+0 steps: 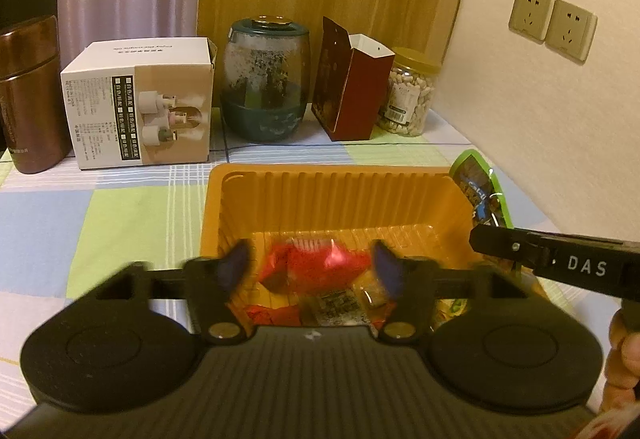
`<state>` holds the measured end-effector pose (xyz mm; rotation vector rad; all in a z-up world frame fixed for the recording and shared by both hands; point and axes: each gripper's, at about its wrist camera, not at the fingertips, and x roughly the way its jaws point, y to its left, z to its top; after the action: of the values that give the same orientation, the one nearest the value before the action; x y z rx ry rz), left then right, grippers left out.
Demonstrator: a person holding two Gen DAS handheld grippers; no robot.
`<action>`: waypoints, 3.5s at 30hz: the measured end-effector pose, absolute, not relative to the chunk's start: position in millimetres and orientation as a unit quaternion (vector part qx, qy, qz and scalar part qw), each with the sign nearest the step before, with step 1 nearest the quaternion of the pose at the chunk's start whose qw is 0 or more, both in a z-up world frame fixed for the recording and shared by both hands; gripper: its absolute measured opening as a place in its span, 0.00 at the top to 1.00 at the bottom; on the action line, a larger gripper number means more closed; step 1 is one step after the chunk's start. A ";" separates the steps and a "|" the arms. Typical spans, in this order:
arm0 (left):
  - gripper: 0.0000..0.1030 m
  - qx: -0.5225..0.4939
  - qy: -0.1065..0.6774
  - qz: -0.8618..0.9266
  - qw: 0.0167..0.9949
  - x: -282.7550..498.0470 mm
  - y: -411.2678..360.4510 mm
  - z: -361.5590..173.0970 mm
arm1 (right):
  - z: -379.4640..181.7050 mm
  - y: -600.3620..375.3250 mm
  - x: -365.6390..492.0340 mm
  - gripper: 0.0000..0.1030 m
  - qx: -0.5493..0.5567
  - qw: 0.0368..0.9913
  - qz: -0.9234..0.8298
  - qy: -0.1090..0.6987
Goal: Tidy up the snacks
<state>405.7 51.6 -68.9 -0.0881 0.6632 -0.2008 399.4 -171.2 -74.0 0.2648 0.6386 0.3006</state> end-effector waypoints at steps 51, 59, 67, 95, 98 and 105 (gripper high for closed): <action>0.03 -0.037 0.306 -0.061 0.949 387.3 67.3 -56.0 | -65.8 -207.3 387.9 0.29 0.192 0.942 0.109 0.254; 0.00 -0.063 0.305 -0.040 0.950 351.5 83.9 -38.6 | -57.5 -218.7 356.6 0.29 0.197 0.941 0.096 0.256; 0.00 -0.069 0.309 -0.025 0.948 287.2 86.7 -21.8 | -47.6 -215.3 303.9 0.29 0.179 0.937 0.106 0.280; 0.00 -0.054 0.359 0.022 0.932 69.9 49.5 23.9 | 4.9 -188.5 86.5 0.26 0.077 0.922 0.131 0.355; 0.00 -0.041 0.361 0.021 0.931 56.4 43.3 26.2 | 7.4 -188.9 68.7 0.26 0.068 0.921 0.131 0.359; 0.00 -0.045 0.367 0.016 0.929 26.5 36.2 29.5 | 15.9 -191.3 41.2 0.26 0.064 0.921 0.131 0.360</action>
<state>26.5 36.2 29.5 -0.0924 0.7527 0.0319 41.2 -191.3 15.9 0.1305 0.7400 0.2701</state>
